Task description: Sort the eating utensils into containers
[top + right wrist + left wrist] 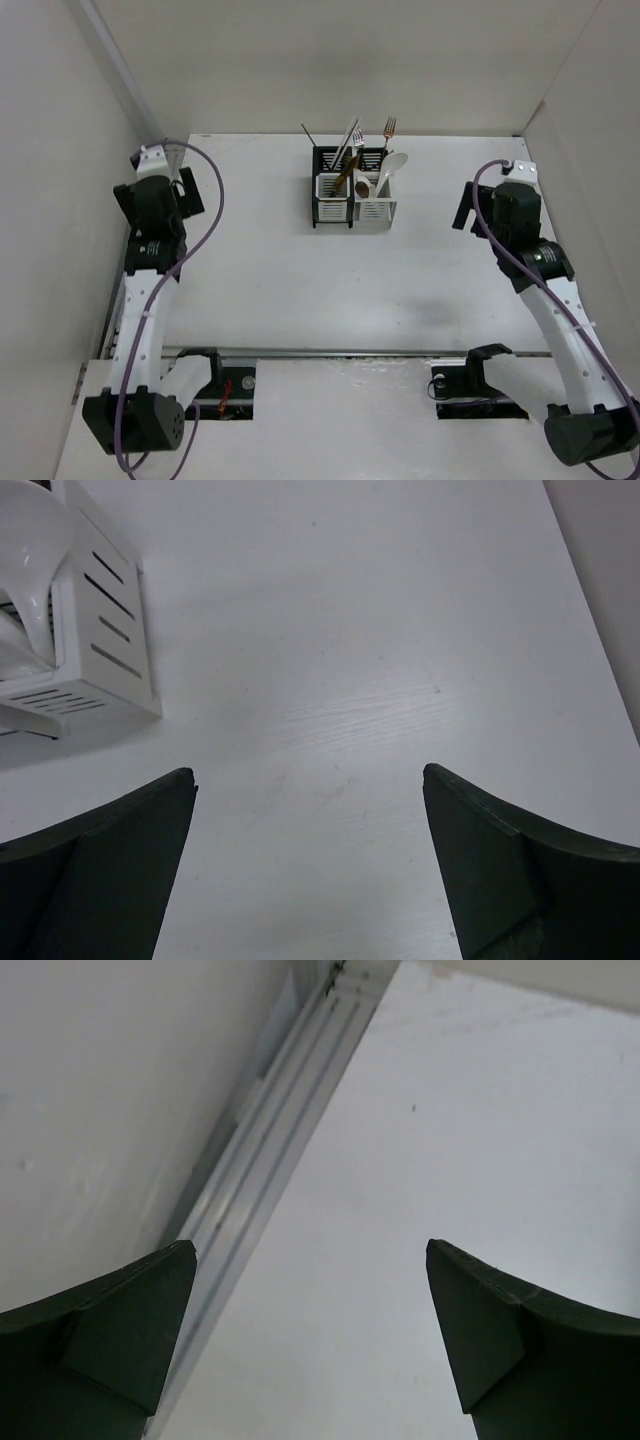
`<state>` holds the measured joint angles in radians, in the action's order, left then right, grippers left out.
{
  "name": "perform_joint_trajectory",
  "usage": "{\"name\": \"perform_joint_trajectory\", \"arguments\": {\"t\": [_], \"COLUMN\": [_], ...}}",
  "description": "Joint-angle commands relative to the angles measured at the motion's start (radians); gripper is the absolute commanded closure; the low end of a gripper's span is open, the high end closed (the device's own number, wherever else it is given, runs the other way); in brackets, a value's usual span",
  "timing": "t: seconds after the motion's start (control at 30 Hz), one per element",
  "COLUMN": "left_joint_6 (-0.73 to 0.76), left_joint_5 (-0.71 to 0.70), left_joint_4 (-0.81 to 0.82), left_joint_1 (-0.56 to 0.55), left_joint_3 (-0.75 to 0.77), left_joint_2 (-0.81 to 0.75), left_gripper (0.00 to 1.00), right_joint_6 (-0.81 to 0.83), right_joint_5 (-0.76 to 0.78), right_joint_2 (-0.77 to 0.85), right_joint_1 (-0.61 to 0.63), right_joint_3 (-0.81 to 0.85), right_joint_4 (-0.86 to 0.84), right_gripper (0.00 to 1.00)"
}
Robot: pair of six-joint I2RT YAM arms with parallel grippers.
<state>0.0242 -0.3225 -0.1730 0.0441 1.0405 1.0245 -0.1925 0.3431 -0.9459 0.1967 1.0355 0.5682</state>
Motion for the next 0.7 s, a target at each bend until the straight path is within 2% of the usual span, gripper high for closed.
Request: {"name": "perform_joint_trajectory", "arguments": {"t": [0.0, 0.1, 0.23, 0.67], "left_joint_6": [-0.079, -0.131, -0.167, -0.182], "left_joint_5": [-0.029, -0.018, -0.009, -0.01], "left_joint_4": [-0.078, -0.106, -0.129, -0.129], "left_joint_1": [-0.003, -0.038, -0.038, -0.049], "left_joint_3": [-0.084, -0.123, -0.169, -0.187], "left_joint_2": [-0.133, -0.196, -0.256, -0.299], "left_gripper": [0.01, 0.01, 0.01, 0.01], "right_joint_6": [-0.091, -0.091, -0.102, -0.17], "right_joint_5": [0.092, 0.105, 0.03, 0.007], "right_joint_2": [0.088, 0.168, 0.257, 0.295], "right_joint_1": [-0.005, -0.005, -0.005, -0.005], "right_joint_3": [0.063, 0.052, 0.034, 0.044], "right_joint_4": [0.12, 0.14, 0.159, 0.254], "right_gripper": [0.0, 0.0, 0.0, 0.0]}}
